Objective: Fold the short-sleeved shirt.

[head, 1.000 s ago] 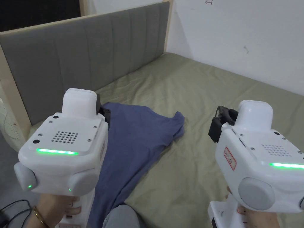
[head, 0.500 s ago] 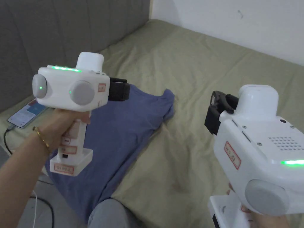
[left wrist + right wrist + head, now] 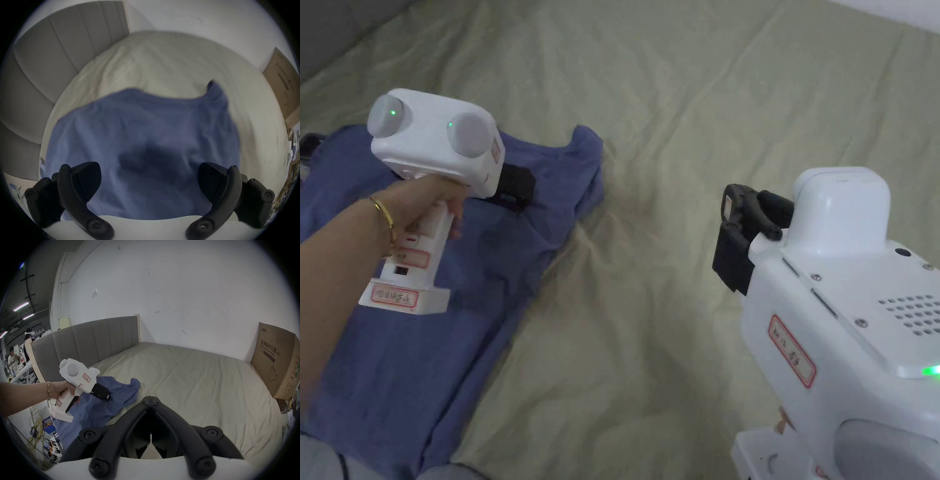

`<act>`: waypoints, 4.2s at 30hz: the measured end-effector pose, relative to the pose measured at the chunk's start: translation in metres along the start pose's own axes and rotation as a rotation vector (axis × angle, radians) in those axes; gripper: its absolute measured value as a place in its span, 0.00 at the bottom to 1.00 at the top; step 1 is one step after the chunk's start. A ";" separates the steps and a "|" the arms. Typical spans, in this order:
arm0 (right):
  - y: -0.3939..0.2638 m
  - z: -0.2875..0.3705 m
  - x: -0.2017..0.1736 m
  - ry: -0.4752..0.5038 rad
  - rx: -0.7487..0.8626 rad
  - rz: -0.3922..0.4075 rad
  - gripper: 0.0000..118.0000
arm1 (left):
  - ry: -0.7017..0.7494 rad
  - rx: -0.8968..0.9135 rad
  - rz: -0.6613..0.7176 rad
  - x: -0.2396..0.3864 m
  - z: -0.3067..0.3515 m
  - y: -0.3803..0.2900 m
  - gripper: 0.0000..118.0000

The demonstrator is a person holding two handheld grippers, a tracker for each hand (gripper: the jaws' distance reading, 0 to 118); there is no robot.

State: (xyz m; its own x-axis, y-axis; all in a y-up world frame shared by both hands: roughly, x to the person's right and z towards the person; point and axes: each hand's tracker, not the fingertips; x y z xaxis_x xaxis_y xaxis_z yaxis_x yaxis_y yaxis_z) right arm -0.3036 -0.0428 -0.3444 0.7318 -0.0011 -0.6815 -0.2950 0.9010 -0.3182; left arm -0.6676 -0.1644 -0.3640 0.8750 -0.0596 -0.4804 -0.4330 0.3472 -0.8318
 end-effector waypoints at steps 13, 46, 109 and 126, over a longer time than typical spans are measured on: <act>-0.011 0.047 0.015 -0.050 0.005 -0.018 0.00 | -0.019 0.189 0.074 0.005 0.067 -0.029 0.02; 0.004 0.285 0.084 -0.343 0.334 -0.108 0.00 | -0.544 1.258 0.012 0.128 0.572 -0.034 0.02; -0.053 0.250 0.113 -0.433 0.226 -0.149 0.00 | -0.263 0.982 -0.141 0.199 0.268 -0.234 0.00; -0.063 0.201 0.145 -0.381 0.080 -0.173 0.00 | -0.285 0.061 -0.079 0.223 0.122 -0.048 0.98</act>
State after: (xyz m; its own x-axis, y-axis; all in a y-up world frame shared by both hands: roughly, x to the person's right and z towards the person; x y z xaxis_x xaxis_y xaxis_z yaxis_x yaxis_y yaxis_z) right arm -0.0557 -0.0128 -0.2909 0.9456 -0.0079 -0.3252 -0.1106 0.9324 -0.3440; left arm -0.4257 -0.0804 -0.3973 0.9346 0.1734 -0.3106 -0.3552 0.4080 -0.8411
